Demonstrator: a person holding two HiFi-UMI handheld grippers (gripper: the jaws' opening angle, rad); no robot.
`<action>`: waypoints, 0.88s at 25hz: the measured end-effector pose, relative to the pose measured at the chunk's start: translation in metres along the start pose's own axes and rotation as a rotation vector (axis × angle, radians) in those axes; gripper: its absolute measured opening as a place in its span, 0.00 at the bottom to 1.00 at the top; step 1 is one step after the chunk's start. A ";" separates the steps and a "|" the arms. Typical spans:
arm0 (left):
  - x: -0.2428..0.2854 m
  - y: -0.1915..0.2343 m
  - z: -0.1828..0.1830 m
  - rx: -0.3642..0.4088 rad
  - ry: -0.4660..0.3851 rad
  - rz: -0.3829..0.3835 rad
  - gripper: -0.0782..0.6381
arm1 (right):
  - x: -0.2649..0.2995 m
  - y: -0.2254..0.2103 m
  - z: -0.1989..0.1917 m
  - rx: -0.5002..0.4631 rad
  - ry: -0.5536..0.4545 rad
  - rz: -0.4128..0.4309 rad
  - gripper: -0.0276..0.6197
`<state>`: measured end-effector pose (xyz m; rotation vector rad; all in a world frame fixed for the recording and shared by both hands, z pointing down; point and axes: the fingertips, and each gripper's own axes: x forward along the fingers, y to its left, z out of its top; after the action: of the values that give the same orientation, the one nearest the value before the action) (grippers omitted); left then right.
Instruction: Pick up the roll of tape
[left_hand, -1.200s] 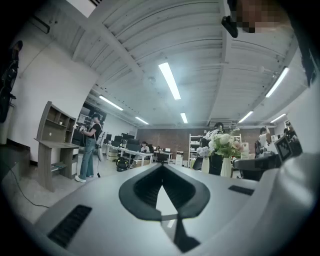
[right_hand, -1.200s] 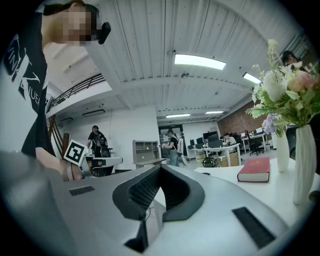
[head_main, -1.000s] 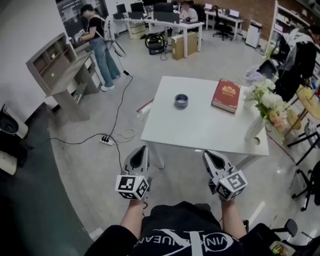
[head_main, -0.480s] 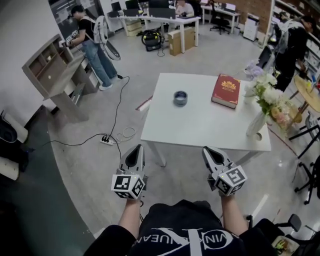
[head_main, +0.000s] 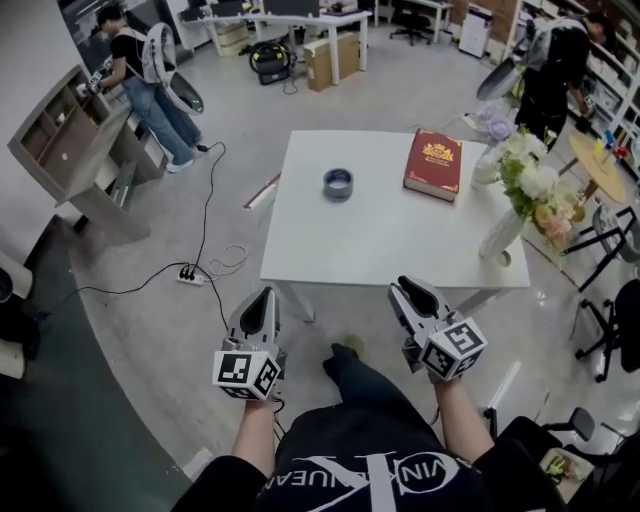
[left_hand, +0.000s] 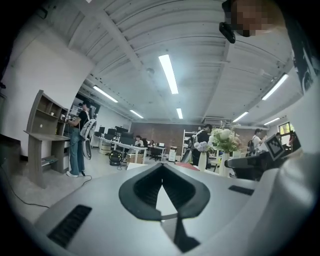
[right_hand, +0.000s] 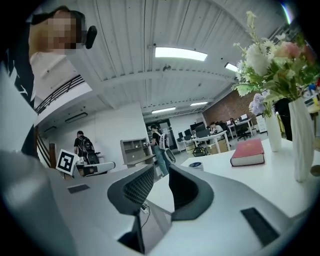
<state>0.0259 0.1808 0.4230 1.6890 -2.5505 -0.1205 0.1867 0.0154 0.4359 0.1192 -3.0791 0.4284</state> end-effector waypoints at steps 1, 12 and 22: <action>0.006 0.003 -0.002 -0.004 0.003 -0.003 0.11 | 0.005 -0.004 -0.002 0.000 0.008 -0.001 0.20; 0.077 0.088 0.005 0.025 0.044 0.013 0.11 | 0.107 -0.072 -0.016 0.127 0.026 -0.089 0.21; 0.157 0.158 0.010 -0.009 0.055 -0.007 0.11 | 0.197 -0.107 -0.011 0.117 0.085 -0.101 0.21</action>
<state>-0.1812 0.0982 0.4338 1.6743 -2.5010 -0.0846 -0.0005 -0.0983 0.4833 0.2514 -2.9485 0.5914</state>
